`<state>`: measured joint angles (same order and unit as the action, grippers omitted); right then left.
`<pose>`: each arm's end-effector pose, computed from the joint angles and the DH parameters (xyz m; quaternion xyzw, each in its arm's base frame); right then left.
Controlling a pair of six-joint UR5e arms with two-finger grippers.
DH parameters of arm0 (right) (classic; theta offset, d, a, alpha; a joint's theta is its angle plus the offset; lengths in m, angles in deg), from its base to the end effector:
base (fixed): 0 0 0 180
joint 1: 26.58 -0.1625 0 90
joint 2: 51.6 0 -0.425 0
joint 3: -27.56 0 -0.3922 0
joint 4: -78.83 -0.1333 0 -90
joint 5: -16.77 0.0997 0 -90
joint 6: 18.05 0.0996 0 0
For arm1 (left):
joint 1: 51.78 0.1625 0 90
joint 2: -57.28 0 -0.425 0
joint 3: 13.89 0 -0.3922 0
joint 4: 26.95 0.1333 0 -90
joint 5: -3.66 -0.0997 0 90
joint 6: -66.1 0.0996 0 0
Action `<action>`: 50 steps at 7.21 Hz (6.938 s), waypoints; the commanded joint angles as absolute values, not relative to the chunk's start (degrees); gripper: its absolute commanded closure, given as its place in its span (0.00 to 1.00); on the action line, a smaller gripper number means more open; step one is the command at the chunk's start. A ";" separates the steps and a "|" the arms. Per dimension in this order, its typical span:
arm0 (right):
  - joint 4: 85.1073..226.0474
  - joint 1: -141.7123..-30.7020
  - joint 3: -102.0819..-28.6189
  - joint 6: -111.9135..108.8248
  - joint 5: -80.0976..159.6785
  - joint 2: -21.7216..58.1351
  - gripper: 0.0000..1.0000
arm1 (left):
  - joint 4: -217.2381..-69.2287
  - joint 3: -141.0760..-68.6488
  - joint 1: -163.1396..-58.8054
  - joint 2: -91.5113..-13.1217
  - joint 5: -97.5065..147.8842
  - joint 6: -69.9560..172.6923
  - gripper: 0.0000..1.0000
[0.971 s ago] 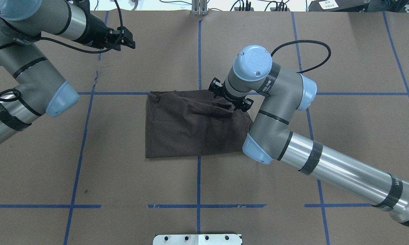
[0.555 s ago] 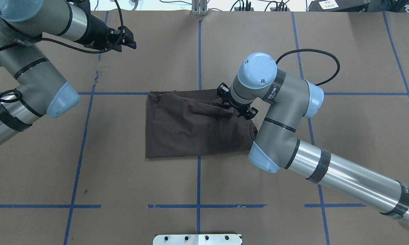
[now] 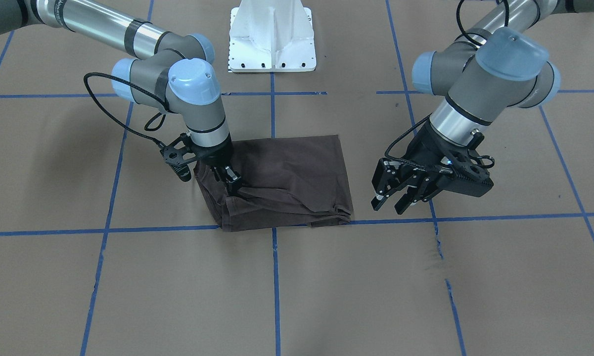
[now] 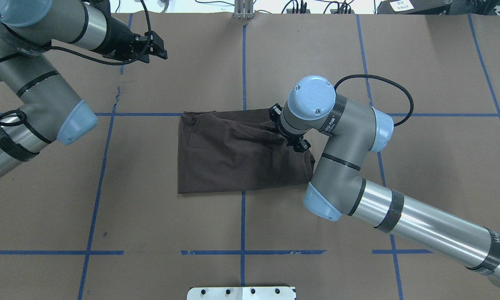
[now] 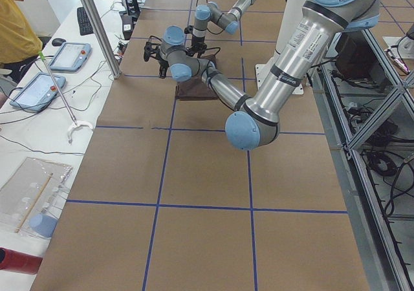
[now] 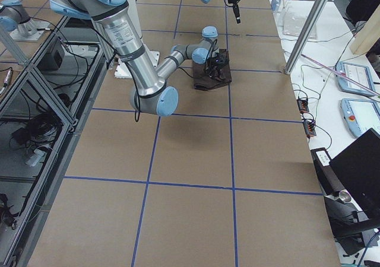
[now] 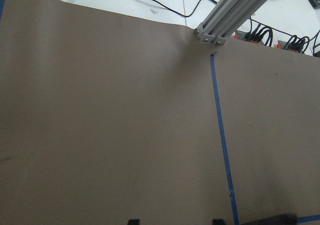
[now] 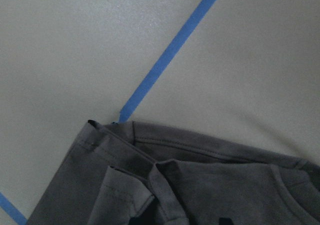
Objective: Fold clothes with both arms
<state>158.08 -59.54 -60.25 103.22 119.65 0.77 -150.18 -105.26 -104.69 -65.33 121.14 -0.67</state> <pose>-0.5421 -0.4839 0.2669 -0.0974 -0.3913 0.4487 0.7976 0.3370 -0.5906 0.2436 0.1758 0.5452 -0.0801 0.8157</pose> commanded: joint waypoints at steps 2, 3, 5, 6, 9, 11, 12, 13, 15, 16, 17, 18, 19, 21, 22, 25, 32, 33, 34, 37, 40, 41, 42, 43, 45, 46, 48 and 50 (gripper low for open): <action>157.84 -58.66 -60.07 105.00 119.60 0.43 0.44 | -150.18 -105.30 -104.69 -65.24 121.08 -0.61 0.42; 157.76 -58.74 -59.72 104.91 119.08 0.52 0.45 | -150.18 -105.30 -104.60 -65.24 121.08 -0.70 0.42; 157.76 -58.74 -59.54 104.91 118.37 0.52 0.48 | -150.18 -105.30 -104.60 -65.24 120.90 -0.96 0.42; 157.76 -58.74 -59.54 104.91 118.37 0.52 0.56 | -150.18 -105.30 -104.60 -65.24 120.90 -0.96 0.42; 157.67 -58.74 -59.63 103.77 118.46 0.34 1.00 | -150.09 -105.47 -104.60 -65.24 120.90 -1.05 0.42; 157.76 -60.75 -59.54 101.50 118.54 -0.62 1.00 | -150.00 -106.44 -104.60 -64.54 120.90 -1.14 0.42; 157.93 -62.85 -58.85 98.79 118.98 -1.49 1.00 | -150.00 -106.62 -104.60 -64.10 120.99 -1.05 0.42; 157.93 -63.48 -54.84 97.46 118.99 -4.11 1.00 | -150.00 -107.14 -104.60 -64.01 120.90 -1.48 0.42; 157.84 -64.45 -45.60 94.65 118.90 -9.83 1.00 | -150.00 -107.58 -104.51 -63.75 120.90 -2.19 0.42; 157.84 -65.67 -45.31 92.72 118.98 -9.85 1.00 | -150.00 -107.50 -104.42 -63.40 120.90 -2.71 0.42; 157.84 -66.30 -44.96 89.48 118.99 -9.85 1.00 | -150.00 -107.50 -104.34 -63.22 120.90 -2.55 0.42; 157.84 -66.30 -43.39 87.62 118.99 -9.68 1.00 | -150.00 -107.50 -104.34 -63.22 120.90 -2.63 0.42; 157.84 -66.30 -43.11 85.86 118.90 -9.50 0.52 | -150.00 -107.50 -104.34 -63.22 120.90 -2.54 0.42; 157.93 -67.78 -43.19 81.92 118.98 -9.07 0.00 | -150.09 -107.41 -104.34 -63.05 120.90 -2.37 0.41; 157.67 -69.71 -43.89 77.19 119.25 -6.19 0.00 | -150.09 -107.41 -104.34 -62.09 120.90 -1.93 0.41; 157.58 -79.54 -47.30 49.68 125.39 3.20 0.00 | -150.00 -107.41 -106.25 -56.04 120.82 11.71 0.29; 157.14 -111.19 -53.28 -8.17 152.02 23.95 0.00 | -132.51 -106.53 -138.29 -43.79 136.70 66.72 0.00; 157.23 -112.61 -54.69 -8.64 152.03 26.25 0.00 | -125.55 -106.62 -141.57 -43.97 137.59 72.63 0.00; 157.84 -113.49 -54.71 -8.90 152.03 26.44 0.00 | -119.91 -107.49 -141.86 -41.97 137.60 73.47 0.00; 163.88 -114.99 -57.41 -21.61 151.94 29.15 0.00 | -119.59 -110.38 -141.78 -37.39 137.34 71.02 0.00; 171.89 -114.55 -67.53 -21.91 151.33 34.09 0.00 | -120.64 -111.10 -141.43 -33.09 137.43 71.11 0.00; 171.99 -113.60 -67.37 -21.48 151.15 33.66 0.00 | -120.56 -111.45 -141.43 -33.51 137.43 71.11 0.00; 171.99 -112.37 -67.37 -21.21 150.46 33.74 0.00 | -120.56 -112.41 -141.43 -33.51 137.60 71.37 0.00; 171.99 -111.31 -67.45 -21.12 150.54 33.74 0.00 | -120.47 -112.59 -141.43 -33.51 137.51 71.37 0.00; 172.00 -110.34 -67.19 -20.95 150.63 33.39 0.00 | -119.94 -112.77 -141.51 -32.11 137.51 71.37 0.00; 171.99 -110.42 -67.19 -21.03 150.71 33.30 0.00 | -119.86 -111.99 -141.51 -32.11 137.34 71.37 0.00; 171.39 -110.16 -63.09 -20.95 150.71 33.30 0.00 | -116.45 -111.72 -141.43 -31.84 136.99 71.28 0.00; 171.38 -110.16 -63.75 -21.12 150.45 33.13 0.00 | -111.00 -112.95 -141.43 -32.98 137.60 70.94 0.00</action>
